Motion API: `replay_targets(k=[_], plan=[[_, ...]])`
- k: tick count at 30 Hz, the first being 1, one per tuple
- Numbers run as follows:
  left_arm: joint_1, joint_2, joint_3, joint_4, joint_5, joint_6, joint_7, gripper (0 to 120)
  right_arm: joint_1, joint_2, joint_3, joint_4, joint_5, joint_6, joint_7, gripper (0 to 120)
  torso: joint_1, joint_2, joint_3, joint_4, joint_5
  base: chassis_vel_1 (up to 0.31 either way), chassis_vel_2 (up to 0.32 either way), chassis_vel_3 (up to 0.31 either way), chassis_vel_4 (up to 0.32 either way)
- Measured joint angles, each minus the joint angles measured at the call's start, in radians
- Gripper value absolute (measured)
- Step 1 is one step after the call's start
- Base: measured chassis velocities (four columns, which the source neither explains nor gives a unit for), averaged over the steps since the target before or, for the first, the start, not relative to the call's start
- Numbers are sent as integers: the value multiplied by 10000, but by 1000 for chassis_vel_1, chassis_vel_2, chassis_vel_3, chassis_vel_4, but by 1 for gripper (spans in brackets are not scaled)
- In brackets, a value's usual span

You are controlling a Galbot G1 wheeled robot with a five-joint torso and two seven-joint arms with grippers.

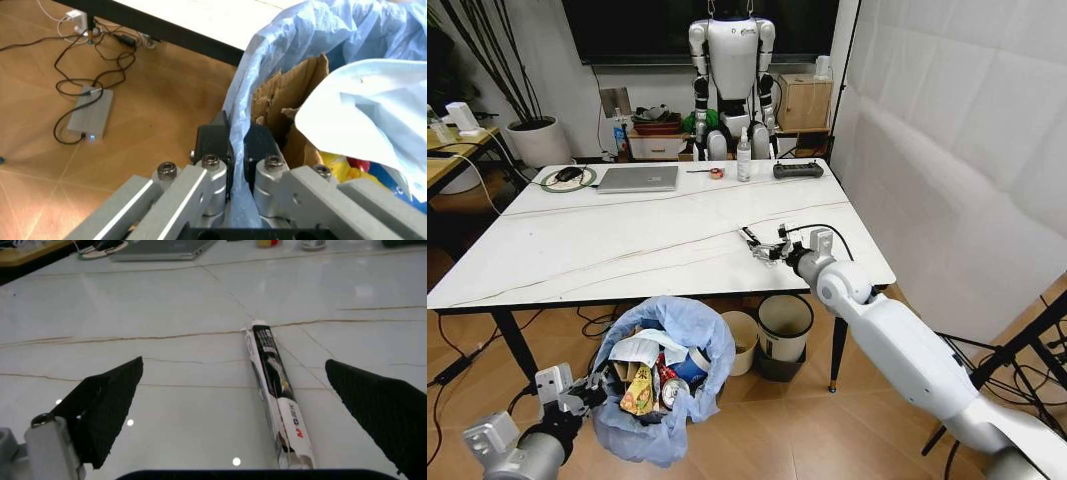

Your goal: Pick up the trash bin and place the trash from the table into it.

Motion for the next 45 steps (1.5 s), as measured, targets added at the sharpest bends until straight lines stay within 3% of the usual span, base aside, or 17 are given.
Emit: replay_targets(k=[6, 10, 23, 31, 35, 37, 41, 45], plan=[[-22, -100, 41, 0, 57, -2, 1, 0, 775, 830, -265, -1290, -633, -205, -413, 100, -1, 0, -1, 3, -1, 0, 0, 0, 0], [-23, -114, 38, 0, 68, -3, 1, 0, 992, 993, -290, -1910, -982, -164, -714, 100, 0, 0, 0, 4, 0, 0, 0, 0, 0], [-100, -85, 32, 78, 58, -12, 14, 0, 996, 708, -288, -2727, -1301, -32, -1324, 100, 0, 0, -1, 0, 2, 0, 0, 0, 0], [-134, -33, 29, 115, 17, -14, 16, 0, 823, 724, -297, -2945, -1302, 54, -1462, 84, 0, 0, -1, 0, 2, 0, 0, 0, 0], [-121, -33, 18, 121, 10, -14, 16, 0, 799, 773, -289, -3149, -1307, 198, -1534, 67, -1, 0, -1, 1, 2, 0, 0, 0, 0], [-121, -33, 18, 121, 10, -14, 16, 0, 799, 773, -289, -3149, -1307, 198, -1534, 67, -1, 0, -1, 1, 2, 0, 0, 0, 0], [-123, -5, 6, 122, 0, -14, 15, 0, 736, 719, -273, -3088, -1308, 217, -1535, 45, 0, 0, -1, 0, 1, 0, 0, 0, 0], [-132, 10, 8, 125, -2, -14, 16, 0, 698, 674, -274, -3018, -1311, 227, -1528, 34, -1, 0, -1, 1, 1, 0, 0, 0, 0]])
